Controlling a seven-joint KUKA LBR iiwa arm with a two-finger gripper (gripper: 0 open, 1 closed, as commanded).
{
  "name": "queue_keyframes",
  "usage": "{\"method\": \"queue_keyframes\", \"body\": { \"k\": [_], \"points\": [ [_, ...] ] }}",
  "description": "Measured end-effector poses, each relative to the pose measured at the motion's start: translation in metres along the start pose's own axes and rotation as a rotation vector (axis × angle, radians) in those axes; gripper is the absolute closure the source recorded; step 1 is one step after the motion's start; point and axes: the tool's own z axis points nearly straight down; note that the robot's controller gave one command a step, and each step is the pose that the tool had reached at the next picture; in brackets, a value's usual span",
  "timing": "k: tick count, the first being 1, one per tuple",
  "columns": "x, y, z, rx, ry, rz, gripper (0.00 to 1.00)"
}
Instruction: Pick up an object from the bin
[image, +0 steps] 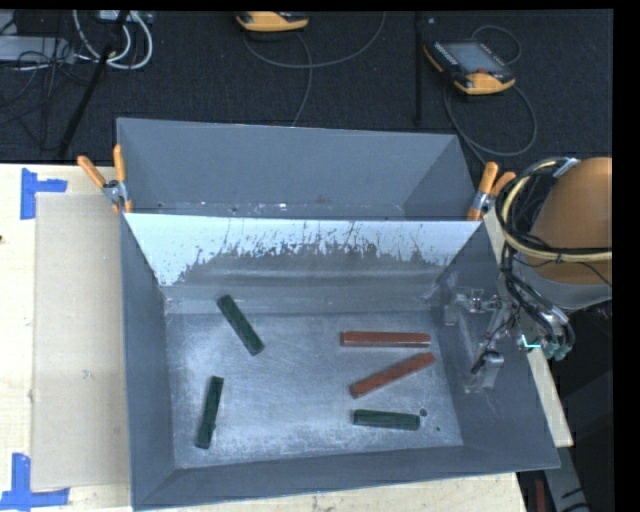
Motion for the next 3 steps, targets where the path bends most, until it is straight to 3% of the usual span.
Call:
{"method": "queue_keyframes", "body": {
  "k": [1, 2, 3],
  "points": [
    [-0.027, 0.060, 0.129, 0.000, -0.009, -0.116, 0.00],
    [-0.031, 0.060, 0.121, 0.003, -0.020, -0.119, 1.00],
    [-0.053, 0.050, 0.029, 0.006, -0.013, -0.669, 1.00]
  ]
}}
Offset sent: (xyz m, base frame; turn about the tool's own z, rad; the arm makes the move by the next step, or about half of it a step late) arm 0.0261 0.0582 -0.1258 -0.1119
